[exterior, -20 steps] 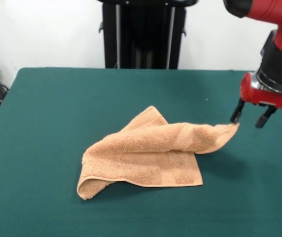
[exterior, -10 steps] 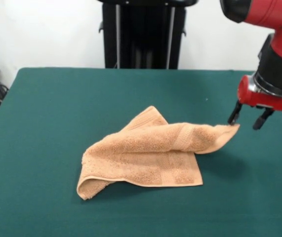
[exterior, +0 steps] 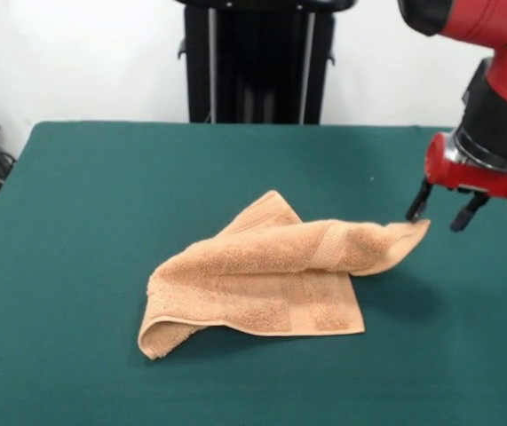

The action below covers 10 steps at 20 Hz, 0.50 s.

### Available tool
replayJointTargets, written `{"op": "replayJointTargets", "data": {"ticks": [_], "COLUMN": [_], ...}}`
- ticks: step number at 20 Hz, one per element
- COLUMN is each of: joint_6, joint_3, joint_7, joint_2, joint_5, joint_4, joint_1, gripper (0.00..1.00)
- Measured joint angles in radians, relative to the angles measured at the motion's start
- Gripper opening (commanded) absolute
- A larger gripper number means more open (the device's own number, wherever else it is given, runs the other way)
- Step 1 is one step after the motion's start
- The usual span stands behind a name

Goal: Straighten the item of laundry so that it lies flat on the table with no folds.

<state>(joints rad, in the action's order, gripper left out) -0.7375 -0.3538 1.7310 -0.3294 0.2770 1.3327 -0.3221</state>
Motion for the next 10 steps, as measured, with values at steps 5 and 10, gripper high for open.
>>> {"op": "replayJointTargets", "data": {"ticks": [5, 10], "joint_6": [0.000, 0.000], "joint_3": [-0.038, -0.040], "joint_7": [0.000, 0.000], "joint_2": [0.025, 0.046], "joint_5": [0.000, 0.000], "joint_4": [-0.018, -0.041], "joint_1": [-0.014, -0.013], "gripper": [1.00, 1.00]}}
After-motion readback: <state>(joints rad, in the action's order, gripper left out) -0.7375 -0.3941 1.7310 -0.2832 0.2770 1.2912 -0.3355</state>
